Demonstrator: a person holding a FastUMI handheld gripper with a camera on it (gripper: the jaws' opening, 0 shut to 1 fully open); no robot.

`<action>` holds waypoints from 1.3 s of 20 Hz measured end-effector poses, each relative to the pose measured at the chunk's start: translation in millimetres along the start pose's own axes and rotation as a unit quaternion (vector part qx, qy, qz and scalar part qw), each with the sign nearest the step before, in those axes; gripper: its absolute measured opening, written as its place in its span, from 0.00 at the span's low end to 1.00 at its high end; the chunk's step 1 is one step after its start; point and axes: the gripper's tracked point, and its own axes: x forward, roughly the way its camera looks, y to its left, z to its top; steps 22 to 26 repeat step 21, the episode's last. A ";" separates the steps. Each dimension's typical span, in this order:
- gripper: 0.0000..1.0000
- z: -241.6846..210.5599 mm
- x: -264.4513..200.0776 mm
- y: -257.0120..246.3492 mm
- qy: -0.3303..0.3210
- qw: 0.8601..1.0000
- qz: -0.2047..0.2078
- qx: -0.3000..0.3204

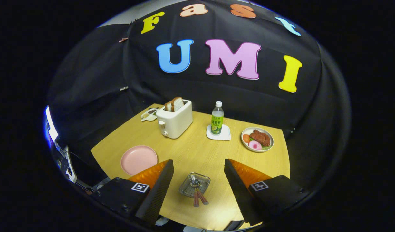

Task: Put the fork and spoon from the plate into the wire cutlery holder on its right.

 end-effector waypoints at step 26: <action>0.97 20.3 -48.7 -4.3 -0.099 0.995 -0.024 0.008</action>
